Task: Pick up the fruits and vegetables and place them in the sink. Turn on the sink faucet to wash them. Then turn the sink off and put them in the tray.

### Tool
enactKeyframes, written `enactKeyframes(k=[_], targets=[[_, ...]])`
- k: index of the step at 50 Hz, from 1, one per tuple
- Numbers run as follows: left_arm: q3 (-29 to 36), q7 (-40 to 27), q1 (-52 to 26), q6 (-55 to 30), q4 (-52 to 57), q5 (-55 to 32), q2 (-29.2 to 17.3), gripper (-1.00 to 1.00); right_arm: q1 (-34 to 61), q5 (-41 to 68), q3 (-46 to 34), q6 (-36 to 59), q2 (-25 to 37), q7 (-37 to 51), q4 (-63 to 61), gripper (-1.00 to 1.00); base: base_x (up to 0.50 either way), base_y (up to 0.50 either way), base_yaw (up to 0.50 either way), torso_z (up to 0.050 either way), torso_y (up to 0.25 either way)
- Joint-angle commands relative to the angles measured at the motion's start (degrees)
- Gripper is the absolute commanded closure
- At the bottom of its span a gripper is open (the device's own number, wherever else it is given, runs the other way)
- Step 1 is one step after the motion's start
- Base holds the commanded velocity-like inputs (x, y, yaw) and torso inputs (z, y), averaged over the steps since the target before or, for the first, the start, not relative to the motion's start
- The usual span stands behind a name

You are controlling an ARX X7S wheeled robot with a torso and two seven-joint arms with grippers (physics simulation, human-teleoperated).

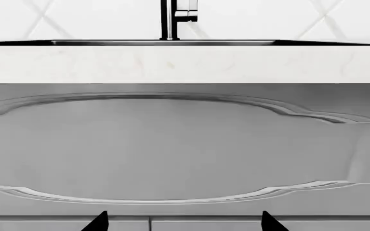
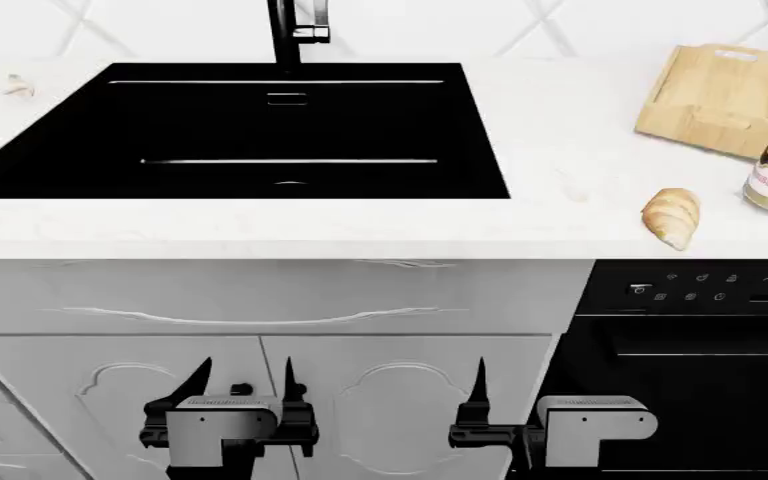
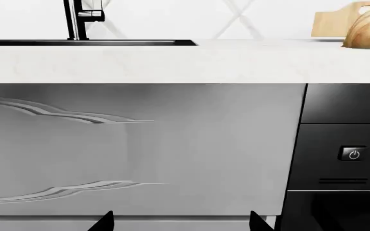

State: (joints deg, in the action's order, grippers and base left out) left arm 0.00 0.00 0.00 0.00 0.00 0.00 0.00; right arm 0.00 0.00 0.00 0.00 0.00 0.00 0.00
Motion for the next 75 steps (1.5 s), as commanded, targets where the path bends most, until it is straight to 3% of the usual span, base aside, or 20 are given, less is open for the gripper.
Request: enactKeyframes(k=[1, 22, 36, 55, 75], targets=[[1.24, -1.17, 0.26, -0.35, 0.73, -0.37, -0.98, -1.0, 0.0, 0.86, -1.13, 0.17, 0.92, 1.09, -0.23, -1.0, 0.0, 0.0, 0.0, 0.0, 0.0], [1.68, -2.34, -3.54, -31.01, 34.11, -6.98, -5.59, -1.0, -0.33, 3.47, 0.21, 20.86, 7.86, 2.69, -29.33, -1.0, 0.0, 0.0, 0.0, 0.042, 0.0], [0.13, -3.73, -9.15, -43.36, 43.9, -11.09, -7.04, -1.0, -2.86, 8.96, 7.43, 25.63, 11.28, 2.64, -40.73, -1.0, 0.0, 0.0, 0.0, 0.05, 0.0], [-6.28, -5.63, -18.3, -57.83, 52.6, -18.52, -7.5, -1.0, 1.06, 12.64, 9.16, 35.45, 15.17, 3.73, -49.56, -1.0, 0.0, 0.0, 0.0, 0.05, 0.0], [-13.43, -7.34, -29.7, -73.0, 58.68, -25.58, -8.72, -1.0, 11.52, 20.08, 9.0, 51.51, 18.02, 3.45, -58.05, -1.0, 0.0, 0.49, 0.0, 0.05, 0.0]])
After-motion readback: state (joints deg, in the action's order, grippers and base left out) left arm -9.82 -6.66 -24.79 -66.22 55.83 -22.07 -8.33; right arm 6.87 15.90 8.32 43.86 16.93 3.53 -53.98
